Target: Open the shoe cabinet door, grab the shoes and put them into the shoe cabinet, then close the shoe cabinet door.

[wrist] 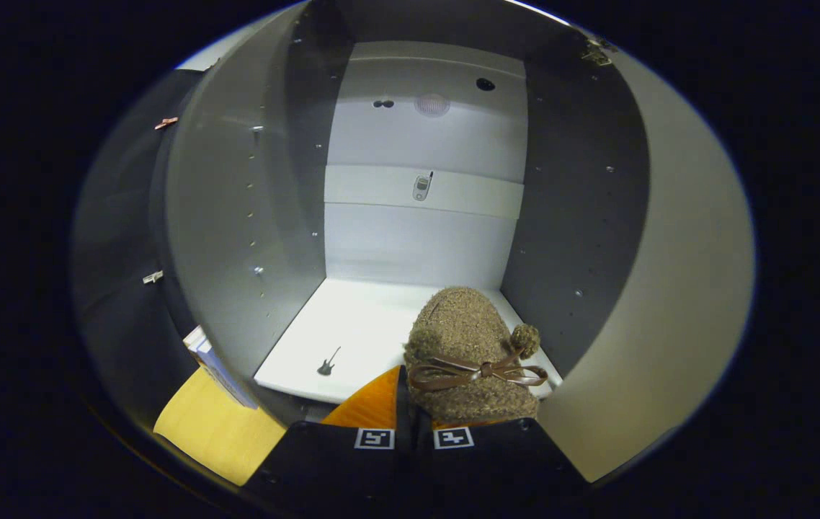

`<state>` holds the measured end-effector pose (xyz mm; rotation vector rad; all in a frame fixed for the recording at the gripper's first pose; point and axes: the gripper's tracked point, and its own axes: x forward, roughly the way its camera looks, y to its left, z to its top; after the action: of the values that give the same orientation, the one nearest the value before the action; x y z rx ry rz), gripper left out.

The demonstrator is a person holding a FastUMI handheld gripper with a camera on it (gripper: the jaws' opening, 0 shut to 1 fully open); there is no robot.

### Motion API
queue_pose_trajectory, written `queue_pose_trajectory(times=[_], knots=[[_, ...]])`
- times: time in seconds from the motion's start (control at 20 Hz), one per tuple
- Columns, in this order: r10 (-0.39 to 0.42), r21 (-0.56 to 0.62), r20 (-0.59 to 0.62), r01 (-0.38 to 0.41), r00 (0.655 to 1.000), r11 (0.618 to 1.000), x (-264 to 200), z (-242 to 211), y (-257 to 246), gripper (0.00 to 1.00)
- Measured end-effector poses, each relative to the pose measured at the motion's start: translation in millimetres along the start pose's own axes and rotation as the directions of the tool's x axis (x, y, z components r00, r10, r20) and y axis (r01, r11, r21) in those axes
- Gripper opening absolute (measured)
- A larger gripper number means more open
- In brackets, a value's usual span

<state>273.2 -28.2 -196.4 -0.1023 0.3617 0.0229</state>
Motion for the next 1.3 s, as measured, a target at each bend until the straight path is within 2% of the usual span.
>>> queue_pose_trajectory(times=[0.25,0.6,0.85,1.15,1.25,1.3], knots=[[0.009,-0.008,-0.018,-0.009,1.0,1.0,69,17,-2,0.05],[0.039,-0.003,-0.038,-0.04,0.999,0.999,132,27,11,0.05],[0.036,0.018,-0.062,-0.035,0.997,0.999,158,24,8,0.05],[0.084,0.061,-0.108,-0.077,0.991,0.995,176,12,12,0.05],[0.065,0.034,-0.101,-0.062,0.993,0.997,178,12,11,0.06],[0.067,0.029,-0.109,-0.064,0.992,0.998,176,9,12,0.11]])
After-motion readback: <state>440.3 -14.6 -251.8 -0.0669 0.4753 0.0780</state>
